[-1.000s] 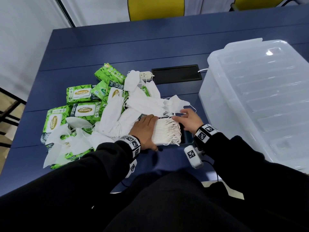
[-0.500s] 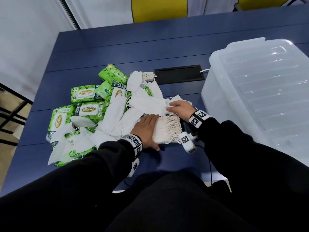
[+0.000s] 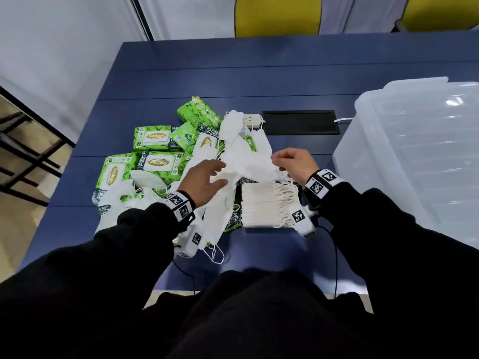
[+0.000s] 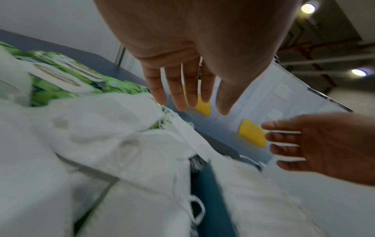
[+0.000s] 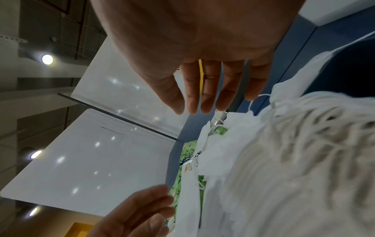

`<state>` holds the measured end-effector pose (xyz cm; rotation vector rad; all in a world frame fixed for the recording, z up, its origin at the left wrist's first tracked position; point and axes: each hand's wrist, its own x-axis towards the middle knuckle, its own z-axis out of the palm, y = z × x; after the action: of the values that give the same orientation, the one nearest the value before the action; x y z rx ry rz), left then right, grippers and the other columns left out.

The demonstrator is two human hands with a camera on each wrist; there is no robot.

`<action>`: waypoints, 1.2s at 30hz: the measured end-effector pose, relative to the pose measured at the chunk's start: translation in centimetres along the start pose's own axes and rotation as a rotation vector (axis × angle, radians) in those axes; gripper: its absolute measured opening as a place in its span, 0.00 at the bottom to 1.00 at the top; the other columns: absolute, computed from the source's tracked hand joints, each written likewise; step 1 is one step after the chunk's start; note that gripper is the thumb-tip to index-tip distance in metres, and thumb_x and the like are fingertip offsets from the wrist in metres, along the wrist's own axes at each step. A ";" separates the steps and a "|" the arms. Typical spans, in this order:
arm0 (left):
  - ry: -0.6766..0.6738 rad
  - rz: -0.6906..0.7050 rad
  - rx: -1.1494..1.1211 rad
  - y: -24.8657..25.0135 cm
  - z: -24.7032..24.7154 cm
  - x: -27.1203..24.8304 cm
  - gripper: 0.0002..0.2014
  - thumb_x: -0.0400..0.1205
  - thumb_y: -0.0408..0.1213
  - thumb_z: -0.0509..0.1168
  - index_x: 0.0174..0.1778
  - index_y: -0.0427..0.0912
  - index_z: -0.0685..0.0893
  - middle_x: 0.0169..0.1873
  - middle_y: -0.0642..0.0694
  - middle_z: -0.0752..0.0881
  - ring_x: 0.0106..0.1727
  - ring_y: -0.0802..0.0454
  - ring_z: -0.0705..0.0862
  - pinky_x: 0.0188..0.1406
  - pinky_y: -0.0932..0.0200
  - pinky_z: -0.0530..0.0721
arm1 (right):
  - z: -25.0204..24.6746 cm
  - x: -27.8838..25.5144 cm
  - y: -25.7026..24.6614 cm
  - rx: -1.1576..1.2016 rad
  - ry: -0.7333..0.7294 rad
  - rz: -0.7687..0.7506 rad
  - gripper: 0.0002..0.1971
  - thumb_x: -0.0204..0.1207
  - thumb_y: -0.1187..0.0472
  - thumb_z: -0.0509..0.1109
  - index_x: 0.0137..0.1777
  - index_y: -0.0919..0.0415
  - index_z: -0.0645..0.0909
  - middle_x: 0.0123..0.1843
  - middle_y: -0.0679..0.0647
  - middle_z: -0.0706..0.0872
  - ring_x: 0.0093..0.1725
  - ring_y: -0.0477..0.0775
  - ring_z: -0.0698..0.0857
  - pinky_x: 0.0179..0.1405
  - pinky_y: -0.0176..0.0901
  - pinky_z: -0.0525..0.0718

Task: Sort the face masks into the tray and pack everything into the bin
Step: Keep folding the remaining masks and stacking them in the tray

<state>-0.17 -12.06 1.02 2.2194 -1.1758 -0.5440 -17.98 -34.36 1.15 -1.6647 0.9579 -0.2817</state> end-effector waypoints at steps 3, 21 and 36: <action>0.093 -0.115 -0.013 -2.0 -2.8 0.8 0.09 0.81 0.36 0.74 0.56 0.48 0.91 0.48 0.50 0.92 0.50 0.51 0.89 0.60 0.51 0.86 | 1.2 1.0 -2.1 0.017 -0.055 0.048 0.03 0.79 0.62 0.76 0.48 0.52 0.88 0.44 0.49 0.89 0.40 0.46 0.85 0.37 0.37 0.80; 0.047 -0.319 0.005 -10.3 -4.0 5.6 0.24 0.70 0.50 0.84 0.56 0.48 0.83 0.56 0.47 0.84 0.55 0.46 0.84 0.56 0.49 0.85 | 9.0 8.9 -3.1 -0.620 -0.129 0.350 0.29 0.67 0.61 0.86 0.67 0.54 0.80 0.62 0.54 0.81 0.62 0.61 0.85 0.63 0.55 0.86; 0.016 -0.426 -0.369 -13.2 -7.7 4.5 0.13 0.71 0.36 0.77 0.50 0.54 0.91 0.43 0.51 0.91 0.47 0.41 0.90 0.52 0.44 0.90 | 10.4 6.3 -4.2 -0.039 0.081 0.232 0.12 0.77 0.70 0.76 0.39 0.51 0.89 0.35 0.50 0.87 0.37 0.53 0.81 0.33 0.38 0.78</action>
<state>14.79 -7.64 -2.04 2.1388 -0.5311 -0.8363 -5.56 -31.39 -0.37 -1.5689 1.2126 -0.1757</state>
